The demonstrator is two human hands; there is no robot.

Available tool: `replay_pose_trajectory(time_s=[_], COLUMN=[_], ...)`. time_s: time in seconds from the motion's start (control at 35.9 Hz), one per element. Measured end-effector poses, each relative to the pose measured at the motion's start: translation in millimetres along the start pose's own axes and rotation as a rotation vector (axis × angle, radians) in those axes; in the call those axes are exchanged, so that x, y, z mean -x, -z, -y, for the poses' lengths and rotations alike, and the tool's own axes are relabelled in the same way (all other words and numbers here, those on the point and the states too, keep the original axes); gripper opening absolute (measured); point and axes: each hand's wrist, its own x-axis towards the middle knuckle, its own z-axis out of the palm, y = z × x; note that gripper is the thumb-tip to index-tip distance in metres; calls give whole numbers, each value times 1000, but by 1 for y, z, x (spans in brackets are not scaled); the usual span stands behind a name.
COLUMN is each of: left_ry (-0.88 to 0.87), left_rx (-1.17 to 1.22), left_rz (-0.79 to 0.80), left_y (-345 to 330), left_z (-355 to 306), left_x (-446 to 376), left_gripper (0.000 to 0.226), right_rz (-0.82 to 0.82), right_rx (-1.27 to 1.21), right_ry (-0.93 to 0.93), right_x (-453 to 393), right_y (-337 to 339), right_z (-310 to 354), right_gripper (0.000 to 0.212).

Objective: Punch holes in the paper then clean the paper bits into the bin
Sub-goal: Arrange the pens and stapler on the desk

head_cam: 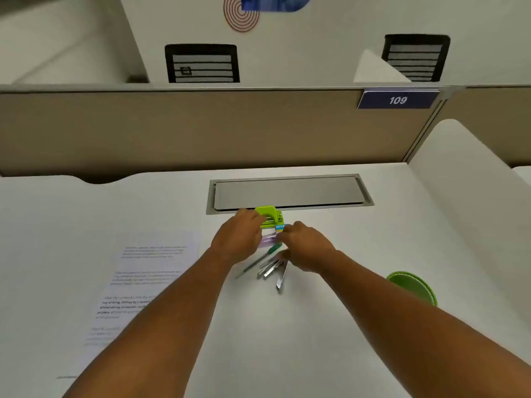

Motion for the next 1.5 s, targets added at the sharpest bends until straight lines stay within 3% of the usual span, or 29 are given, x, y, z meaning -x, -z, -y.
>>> replay_pose_trajectory(time_s=[0.11, 0.19, 0.36, 0.61, 0.72, 0.89, 1.14, 1.5], left_ry=[51, 70, 153, 179, 165, 226, 168, 106], left_rx=[24, 71, 104, 143, 203, 281, 308, 327], left_rz=[108, 168, 177, 185, 65, -14, -21, 33], left_y=[-14, -22, -31, -40, -29, -19, -25, -65], left_z=[2, 2, 1, -5, -7, -17, -64, -149], left_x=[-4, -7, -7, -15, -19, -39, -78, -142], left_gripper=[35, 38, 42, 26, 30, 33, 30, 32], right_rz=[122, 166, 161, 85, 73, 0, -172, -317], right_rx=[27, 91, 240, 220, 180, 127, -18, -166], right_ry=[109, 159, 254, 263, 237, 87, -324, -792], right_x=[5, 7, 10, 10, 10, 20, 41, 61], right_y=[-6, -10, -14, -23, -17, 9, 43, 27], right_z=[-6, -12, -6, -12, -19, -50, -113, -193], right_gripper=[69, 78, 55, 34, 34, 28, 27, 31])
